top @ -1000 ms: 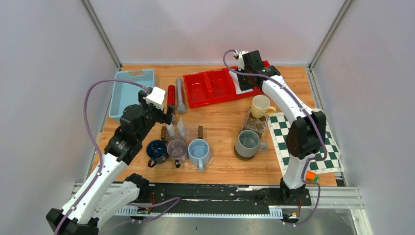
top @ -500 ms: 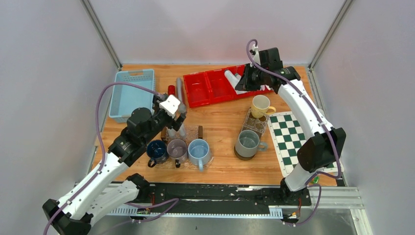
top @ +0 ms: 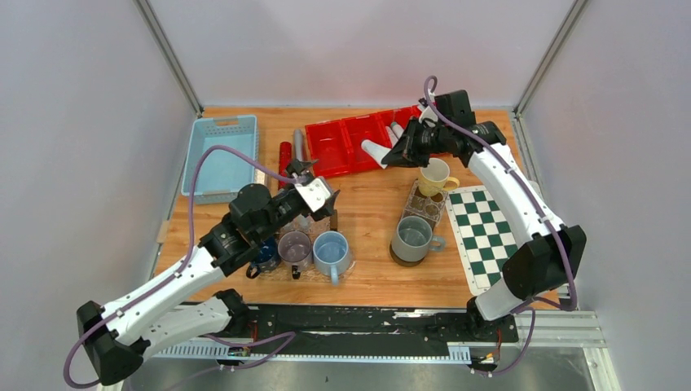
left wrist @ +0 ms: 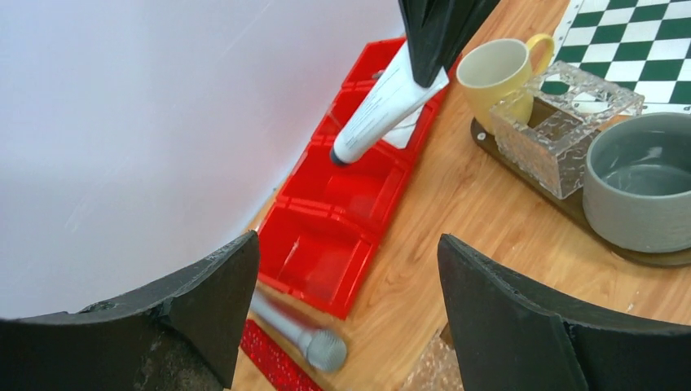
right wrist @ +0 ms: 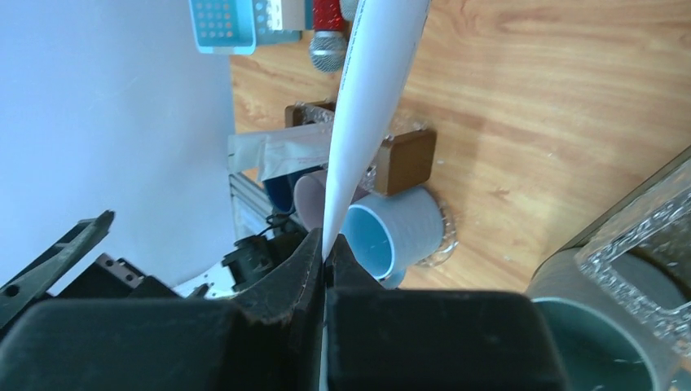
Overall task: Prepare toiletry sets of a toothbrush and toothpaste on the tray
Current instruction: Pick up the toothpaste from the storage box, then place the toothpaste in the toothpaste holder.
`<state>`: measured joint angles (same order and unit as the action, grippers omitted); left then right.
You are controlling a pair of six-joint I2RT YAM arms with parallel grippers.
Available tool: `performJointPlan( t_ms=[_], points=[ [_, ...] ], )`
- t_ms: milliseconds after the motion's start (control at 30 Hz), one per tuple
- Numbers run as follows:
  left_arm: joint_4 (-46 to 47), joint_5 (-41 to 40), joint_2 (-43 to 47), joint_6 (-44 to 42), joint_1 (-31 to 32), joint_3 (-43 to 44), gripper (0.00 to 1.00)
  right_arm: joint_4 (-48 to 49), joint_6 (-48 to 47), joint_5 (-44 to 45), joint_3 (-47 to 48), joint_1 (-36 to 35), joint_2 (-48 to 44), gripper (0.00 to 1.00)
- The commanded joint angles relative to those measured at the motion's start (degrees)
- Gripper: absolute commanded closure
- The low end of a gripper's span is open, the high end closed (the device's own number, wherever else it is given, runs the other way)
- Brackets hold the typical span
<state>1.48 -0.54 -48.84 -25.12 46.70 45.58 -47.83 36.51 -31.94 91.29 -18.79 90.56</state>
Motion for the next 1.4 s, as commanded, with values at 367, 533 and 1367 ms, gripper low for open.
performJointPlan(
  t_ms=[367,533,1367],
  points=[
    [23.74,2.44,-14.81,-10.91,6.67,-1.00,0.17,2.23,8.23,-7.00,-4.80,-0.63,-9.00,1.00],
    [25.93,3.49,-20.57,-9.01,6.82,1.70,0.27,2.29,8.48,-7.09,-6.03,-1.09,-9.99,1.00],
    [33.78,0.71,-29.64,-12.55,8.83,3.97,0.57,2.89,9.65,-7.71,-7.51,-2.40,-10.11,1.00]
  ],
)
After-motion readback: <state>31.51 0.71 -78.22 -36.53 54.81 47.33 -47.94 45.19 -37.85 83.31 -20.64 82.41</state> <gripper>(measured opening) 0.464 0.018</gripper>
